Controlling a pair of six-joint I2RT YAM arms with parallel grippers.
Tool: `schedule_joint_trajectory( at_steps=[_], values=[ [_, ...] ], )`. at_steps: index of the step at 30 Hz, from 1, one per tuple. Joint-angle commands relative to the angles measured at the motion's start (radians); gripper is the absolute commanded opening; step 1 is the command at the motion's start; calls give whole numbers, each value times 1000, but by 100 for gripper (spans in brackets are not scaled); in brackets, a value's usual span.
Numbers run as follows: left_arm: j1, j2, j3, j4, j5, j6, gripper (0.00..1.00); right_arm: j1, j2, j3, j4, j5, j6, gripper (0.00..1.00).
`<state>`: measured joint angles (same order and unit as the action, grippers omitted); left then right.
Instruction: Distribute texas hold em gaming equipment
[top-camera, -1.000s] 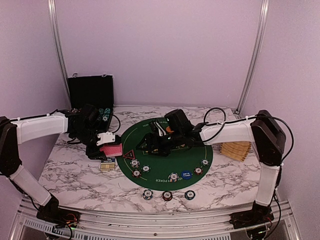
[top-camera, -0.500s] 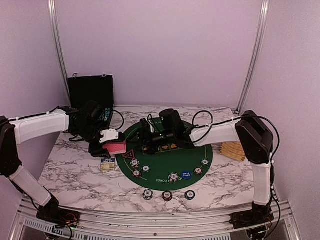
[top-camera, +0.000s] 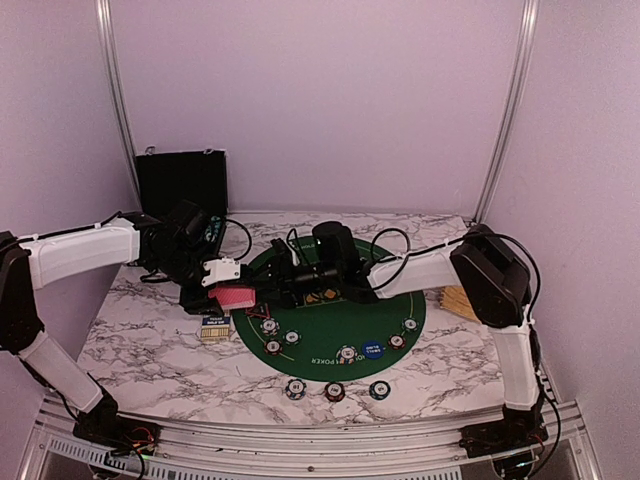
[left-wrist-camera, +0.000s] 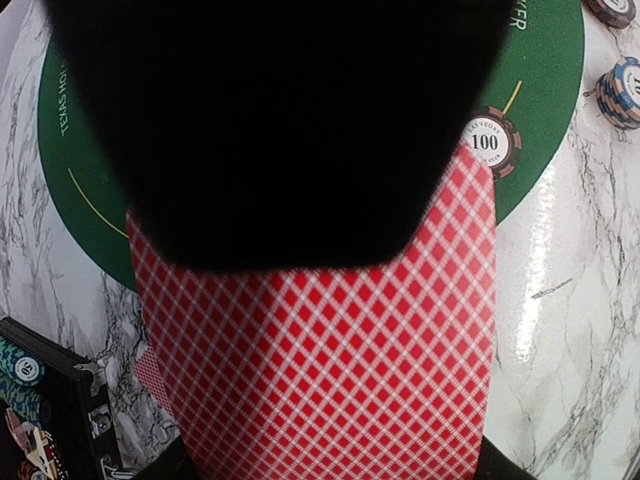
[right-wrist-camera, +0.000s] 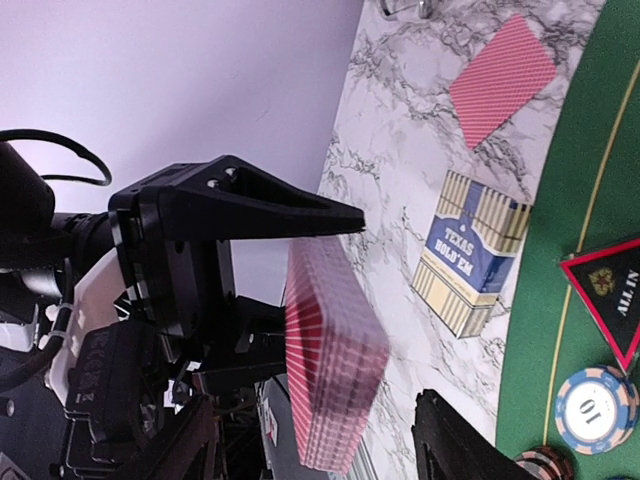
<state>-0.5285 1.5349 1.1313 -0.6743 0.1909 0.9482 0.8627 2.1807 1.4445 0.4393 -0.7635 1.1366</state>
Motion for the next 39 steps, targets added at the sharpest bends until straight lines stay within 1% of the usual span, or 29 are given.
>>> schedule_joint_trajectory(
  at_steps=[1,9,17,18,22,23,24,25,26,27,28,30,39],
  values=[
    [-8,12,34,-14,-3,-10,1,19,39,60,83,-30,58,64],
    [-11,20,45,-14,-7,-18,1,27,74,83,117,-42,93,51],
    [-13,31,53,-12,-6,-24,0,34,111,114,145,-52,130,44],
    [-14,32,54,-11,-5,-25,0,36,116,120,146,-53,131,41],
    [-14,36,56,-8,-8,-28,1,37,129,129,161,-56,149,23],
    [-16,38,57,-8,-8,-30,4,36,130,131,163,-55,152,20],
    [-17,40,58,-7,-10,-31,18,37,130,132,164,-54,156,15],
    [-17,41,59,-7,-11,-34,34,36,130,134,161,-52,156,11],
    [-20,42,58,-6,-12,-34,50,37,129,133,159,-49,156,8],
    [-22,42,57,-6,-13,-34,68,36,128,133,158,-47,155,5],
    [-25,43,55,-3,-14,-33,82,37,129,132,157,-46,158,3],
    [-31,45,55,1,-19,-32,98,36,129,131,161,-45,160,2],
    [-69,55,73,16,-29,-31,99,37,140,124,188,-45,188,2]
  ],
)
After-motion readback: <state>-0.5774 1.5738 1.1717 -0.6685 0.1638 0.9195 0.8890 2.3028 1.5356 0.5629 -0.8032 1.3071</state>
